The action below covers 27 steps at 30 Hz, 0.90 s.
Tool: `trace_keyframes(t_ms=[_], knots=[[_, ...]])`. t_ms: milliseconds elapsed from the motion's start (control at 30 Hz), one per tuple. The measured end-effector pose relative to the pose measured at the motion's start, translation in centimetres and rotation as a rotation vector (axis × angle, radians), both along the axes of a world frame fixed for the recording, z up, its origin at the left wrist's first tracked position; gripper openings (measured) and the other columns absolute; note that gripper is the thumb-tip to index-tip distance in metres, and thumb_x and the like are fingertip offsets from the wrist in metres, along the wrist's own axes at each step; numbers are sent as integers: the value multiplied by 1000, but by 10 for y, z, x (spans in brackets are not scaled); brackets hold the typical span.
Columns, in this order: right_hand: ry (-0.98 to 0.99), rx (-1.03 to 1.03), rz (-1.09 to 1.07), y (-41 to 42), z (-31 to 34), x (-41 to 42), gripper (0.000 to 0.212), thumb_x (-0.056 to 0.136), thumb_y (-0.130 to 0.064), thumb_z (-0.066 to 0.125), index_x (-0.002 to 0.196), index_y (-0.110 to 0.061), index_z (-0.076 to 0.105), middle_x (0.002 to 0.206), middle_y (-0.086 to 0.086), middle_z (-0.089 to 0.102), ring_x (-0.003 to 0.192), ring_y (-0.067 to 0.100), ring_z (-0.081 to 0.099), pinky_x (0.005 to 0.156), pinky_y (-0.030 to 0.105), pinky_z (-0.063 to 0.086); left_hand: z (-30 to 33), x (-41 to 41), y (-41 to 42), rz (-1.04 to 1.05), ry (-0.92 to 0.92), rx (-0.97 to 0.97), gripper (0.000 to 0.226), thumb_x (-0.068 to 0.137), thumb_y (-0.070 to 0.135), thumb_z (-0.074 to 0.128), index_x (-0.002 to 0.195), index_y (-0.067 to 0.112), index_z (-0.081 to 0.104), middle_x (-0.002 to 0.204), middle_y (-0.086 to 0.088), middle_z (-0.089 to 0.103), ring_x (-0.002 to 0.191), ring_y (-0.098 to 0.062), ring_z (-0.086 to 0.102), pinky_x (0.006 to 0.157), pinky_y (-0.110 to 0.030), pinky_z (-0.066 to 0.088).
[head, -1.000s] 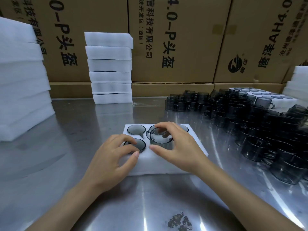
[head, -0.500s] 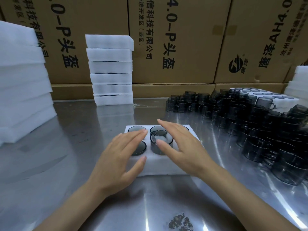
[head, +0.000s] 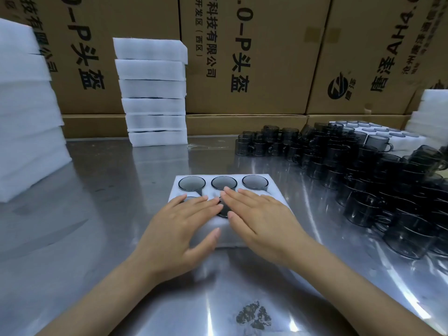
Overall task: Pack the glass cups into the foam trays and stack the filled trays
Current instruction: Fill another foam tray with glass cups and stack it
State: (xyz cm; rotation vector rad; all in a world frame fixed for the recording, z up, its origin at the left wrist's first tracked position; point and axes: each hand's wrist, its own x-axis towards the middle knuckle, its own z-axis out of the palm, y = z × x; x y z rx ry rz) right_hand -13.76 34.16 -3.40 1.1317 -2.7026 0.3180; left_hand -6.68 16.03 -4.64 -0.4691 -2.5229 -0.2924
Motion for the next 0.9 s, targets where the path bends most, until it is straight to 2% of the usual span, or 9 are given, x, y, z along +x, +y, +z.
trace_keyframes(t_ms=[67,167,267,367,433,500,600,767,900], knots=[[20,-53,3,-1,-1,1,48,100,-43,25,148,-34,27,154,-19,22,142,2,17,115,29,16,-2,0,-1,-3,10,-37,50,87,41,42,124,15,63,131,5,58,120,-17,57,105,-30,29],[14,-361,-39,5,4,-2,41,100,-40,36,138,-29,47,135,-14,53,127,4,38,100,19,25,-4,1,-4,-27,12,-51,51,89,40,40,130,15,58,135,6,54,124,-16,53,105,-31,28],[74,-591,-285,25,13,-19,40,99,-37,39,135,-24,49,128,-7,58,122,14,44,100,30,31,-6,0,-11,-35,25,69,51,91,40,37,133,17,54,138,8,51,125,-9,47,104,-27,32],[99,-397,-691,55,15,-37,54,95,-39,42,144,-16,34,142,6,45,130,28,36,107,44,27,-9,-2,-18,11,38,258,50,92,44,32,128,21,57,129,15,55,120,-4,48,98,-16,33],[-52,-192,-884,70,11,-45,64,94,-42,42,148,-14,21,150,11,31,136,35,24,111,53,17,-11,-4,-22,25,32,354,48,92,47,30,124,25,59,124,19,57,118,0,48,96,-8,30],[-206,-111,-972,79,10,-50,65,95,-46,39,148,-15,17,152,13,23,137,40,19,111,59,9,-13,-6,-23,27,23,387,48,92,48,28,121,27,60,124,21,57,119,3,46,96,-7,28],[-264,-101,-987,82,10,-54,61,95,-48,38,145,-15,25,150,13,27,135,41,25,110,60,9,-15,-7,-22,31,13,379,48,92,49,28,118,29,62,126,22,55,122,4,44,98,-8,27],[-142,-115,-894,72,6,-49,56,95,-42,43,142,-15,30,145,10,35,130,34,35,109,54,17,-15,-7,-22,24,3,392,47,91,49,28,116,29,63,126,22,55,122,3,44,98,-8,27],[-44,-209,-755,62,3,-44,53,91,-34,55,135,-14,33,133,8,36,109,29,55,108,48,22,-15,-7,-22,23,-6,396,47,91,50,28,116,31,63,125,25,53,122,3,44,98,-8,27]])
